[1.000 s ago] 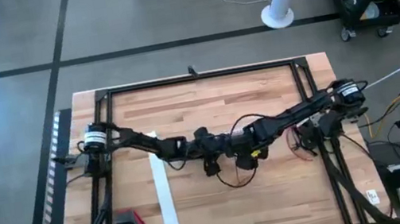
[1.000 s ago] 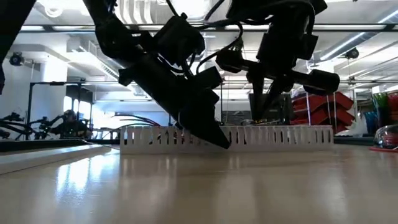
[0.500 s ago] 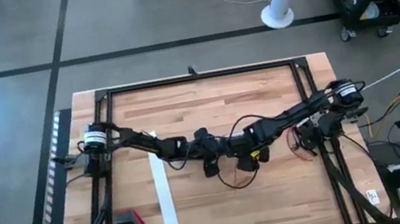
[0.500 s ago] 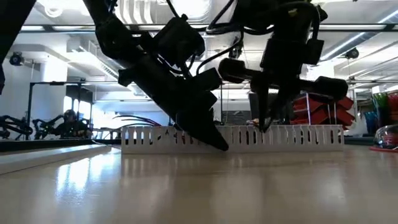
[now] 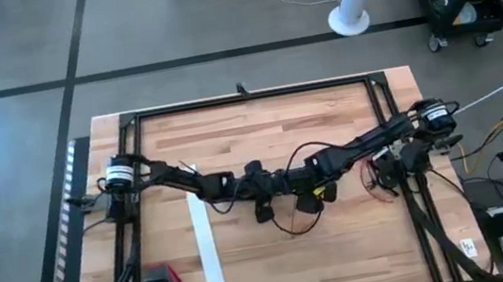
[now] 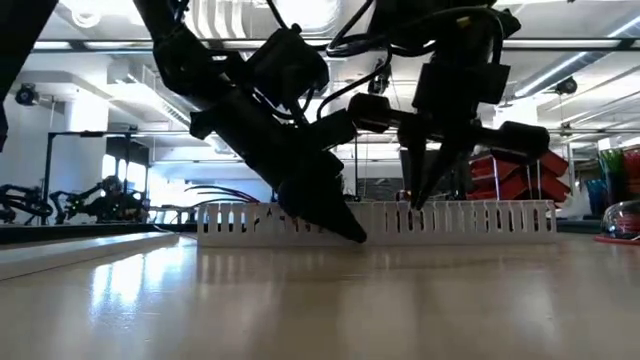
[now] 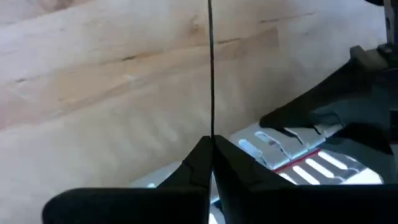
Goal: Ziptie cables
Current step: Put the ziptied cable wires into the white cable duct
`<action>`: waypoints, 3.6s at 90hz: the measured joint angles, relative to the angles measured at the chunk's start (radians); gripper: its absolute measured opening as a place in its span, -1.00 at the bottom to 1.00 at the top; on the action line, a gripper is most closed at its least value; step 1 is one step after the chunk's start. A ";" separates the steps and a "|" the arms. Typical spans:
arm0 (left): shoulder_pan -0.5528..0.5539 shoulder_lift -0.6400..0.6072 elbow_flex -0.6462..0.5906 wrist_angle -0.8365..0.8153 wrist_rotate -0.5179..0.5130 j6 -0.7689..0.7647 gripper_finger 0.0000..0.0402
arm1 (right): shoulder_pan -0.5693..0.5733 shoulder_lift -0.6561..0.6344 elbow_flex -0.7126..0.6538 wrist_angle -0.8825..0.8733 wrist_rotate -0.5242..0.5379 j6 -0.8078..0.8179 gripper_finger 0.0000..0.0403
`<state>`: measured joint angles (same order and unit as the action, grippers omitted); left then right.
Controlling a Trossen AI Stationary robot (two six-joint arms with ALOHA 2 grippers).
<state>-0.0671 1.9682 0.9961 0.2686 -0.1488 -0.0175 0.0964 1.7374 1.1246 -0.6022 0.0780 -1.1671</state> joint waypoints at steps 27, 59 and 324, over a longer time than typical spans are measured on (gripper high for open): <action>-0.005 -0.003 -0.002 -0.034 0.037 0.068 -1.00 | -0.015 -0.002 0.035 -0.070 0.133 -0.041 -1.00; -0.009 -0.005 -0.002 -0.044 0.089 0.083 -1.00 | -0.008 -0.003 0.052 -0.095 0.113 -0.055 -1.00; 0.009 -0.040 -0.136 0.213 0.106 -0.032 -1.00 | 0.095 -0.089 -0.089 0.172 0.021 0.553 -0.76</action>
<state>-0.0578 1.9286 0.8602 0.4821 -0.0430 -0.0490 0.1915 1.6482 1.0355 -0.4303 0.0994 -0.6143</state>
